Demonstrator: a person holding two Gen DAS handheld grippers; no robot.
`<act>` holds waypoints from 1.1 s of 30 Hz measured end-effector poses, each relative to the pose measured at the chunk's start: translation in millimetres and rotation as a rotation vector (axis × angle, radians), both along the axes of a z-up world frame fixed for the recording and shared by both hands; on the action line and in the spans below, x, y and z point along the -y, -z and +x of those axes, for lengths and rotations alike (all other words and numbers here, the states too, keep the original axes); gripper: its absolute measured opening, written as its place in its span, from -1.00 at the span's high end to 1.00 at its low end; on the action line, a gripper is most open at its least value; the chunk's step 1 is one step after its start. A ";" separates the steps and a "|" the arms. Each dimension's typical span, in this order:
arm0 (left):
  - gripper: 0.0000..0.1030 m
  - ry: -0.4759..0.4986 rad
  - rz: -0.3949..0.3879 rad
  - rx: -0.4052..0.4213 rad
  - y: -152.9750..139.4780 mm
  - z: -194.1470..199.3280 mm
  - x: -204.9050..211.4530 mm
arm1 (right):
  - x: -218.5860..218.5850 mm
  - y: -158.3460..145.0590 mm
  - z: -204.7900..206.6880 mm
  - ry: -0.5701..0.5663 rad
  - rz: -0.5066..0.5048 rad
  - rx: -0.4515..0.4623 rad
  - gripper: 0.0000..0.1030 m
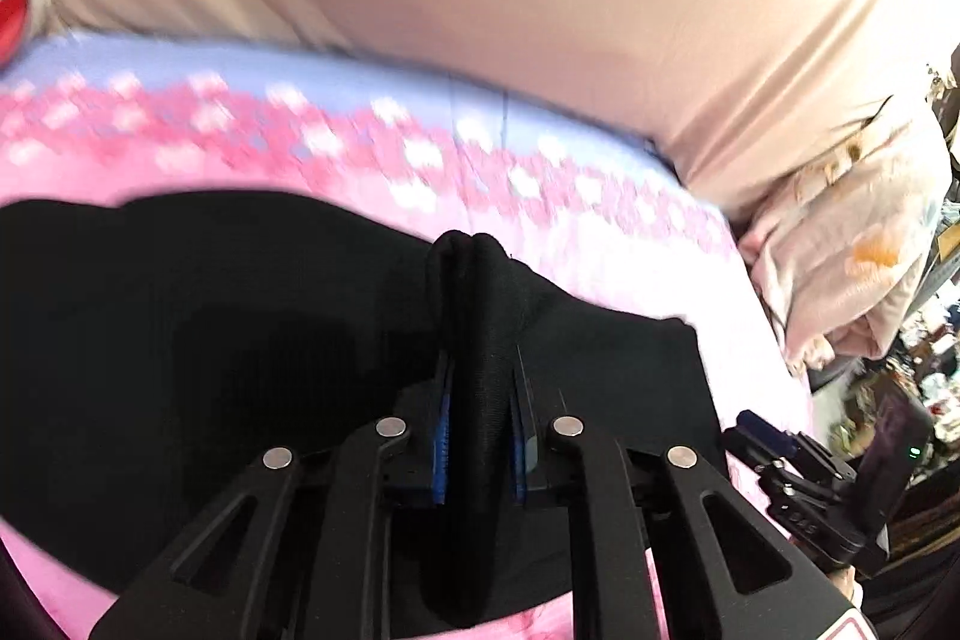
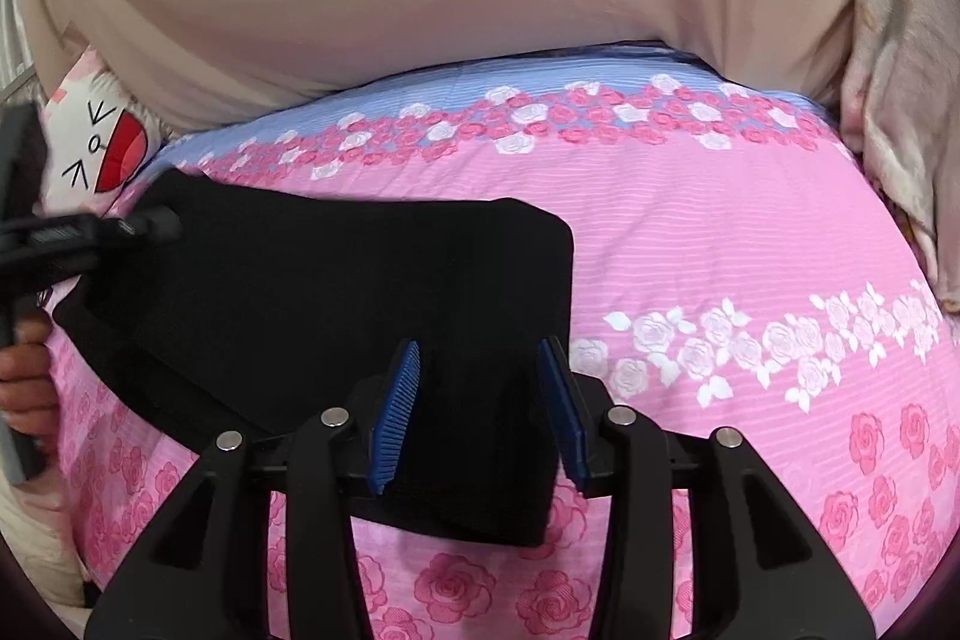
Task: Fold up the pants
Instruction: 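Fold the edge over with the right tool and open both tools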
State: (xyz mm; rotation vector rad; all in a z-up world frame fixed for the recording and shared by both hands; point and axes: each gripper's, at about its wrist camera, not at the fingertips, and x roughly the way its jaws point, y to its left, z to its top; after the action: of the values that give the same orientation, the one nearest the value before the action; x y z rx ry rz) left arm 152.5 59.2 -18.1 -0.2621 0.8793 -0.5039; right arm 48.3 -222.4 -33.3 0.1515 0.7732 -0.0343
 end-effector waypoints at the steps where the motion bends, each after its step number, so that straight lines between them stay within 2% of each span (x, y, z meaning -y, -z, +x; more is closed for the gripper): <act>1: 0.77 -0.015 0.007 -0.001 -0.2 -2.2 -6.2 | -1.4 3.5 2.9 -0.002 -0.005 -0.009 0.19; 4: 0.74 -0.066 0.101 -0.063 28.0 5.5 -16.6 | -4.0 15.7 10.0 -0.006 -0.004 -0.039 0.19; 5: 0.71 -0.062 0.158 -0.103 50.8 12.5 -13.1 | -4.5 18.6 11.4 -0.006 0.006 -0.044 0.19; 6: 0.69 -0.067 0.172 -0.100 58.8 13.3 -12.0 | -5.5 19.4 12.1 -0.003 0.017 -0.043 0.19; 8: 0.65 -0.076 0.157 -0.045 55.5 6.1 -13.2 | -11.2 11.6 10.5 -0.010 0.031 -0.017 0.16; 10: 0.55 -0.079 0.132 -0.030 47.1 3.3 -18.3 | -18.8 7.7 12.5 -0.032 -0.009 -0.008 0.19; 12: 0.51 -0.098 0.109 -0.006 36.9 2.7 -29.8 | -22.7 21.1 23.2 -0.044 -0.073 -0.070 0.20; 13: 0.51 -0.112 0.080 0.011 29.9 0.9 -41.0 | -21.3 33.1 29.2 -0.040 -0.093 -0.103 0.14; 15: 0.47 -0.215 0.124 0.080 8.0 -7.2 -70.8 | -17.4 32.4 27.9 -0.031 -0.079 -0.094 0.10; 17: 0.02 -0.323 0.165 0.111 -7.0 -17.1 -111.7 | -15.9 22.5 22.3 -0.013 -0.069 -0.073 0.11; 18: -0.06 -0.409 0.192 0.106 -12.9 -25.2 -143.1 | -16.4 17.6 18.7 0.002 -0.081 -0.052 0.11; 20: -0.09 -0.549 0.257 0.086 -14.4 -39.9 -190.2 | -19.4 6.3 9.6 0.023 -0.109 -0.010 0.10; 22: -0.10 -0.653 0.299 0.031 -5.3 -50.4 -233.8 | -26.0 -2.4 5.5 -0.008 -0.076 0.014 0.10; 24: -0.09 -0.741 0.283 -0.057 16.0 -57.2 -272.1 | -37.5 -7.0 7.6 -0.058 -0.047 0.035 0.12; 26: -0.09 -0.765 0.249 -0.106 32.5 -59.7 -290.1 | -46.3 2.9 24.2 -0.105 -0.040 0.002 0.13; 28: -0.09 -0.800 0.205 -0.146 47.4 -60.5 -300.1 | -33.4 34.5 45.9 -0.039 -0.093 -0.084 0.38; 30: -0.10 -0.793 0.115 -0.176 58.3 -59.9 -309.4 | -19.7 33.6 43.5 -0.019 -0.011 -0.060 0.39; 31: -0.10 -0.790 0.064 -0.188 62.2 -58.3 -311.8 | -18.0 28.4 41.7 -0.004 -0.004 -0.069 0.39; 32: -0.10 -0.784 0.009 -0.196 66.3 -56.2 -315.9 | -22.1 21.5 38.7 0.016 -0.049 -0.062 0.39; 33: -0.11 -0.796 -0.007 -0.191 66.9 -52.3 -314.5 | -25.9 17.4 36.2 0.026 -0.083 -0.057 0.37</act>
State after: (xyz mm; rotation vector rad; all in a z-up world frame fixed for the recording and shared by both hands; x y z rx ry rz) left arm 100.2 373.7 -85.0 -0.6375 0.8773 0.2626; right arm 84.5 -196.5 -50.8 0.0820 0.8259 -0.0952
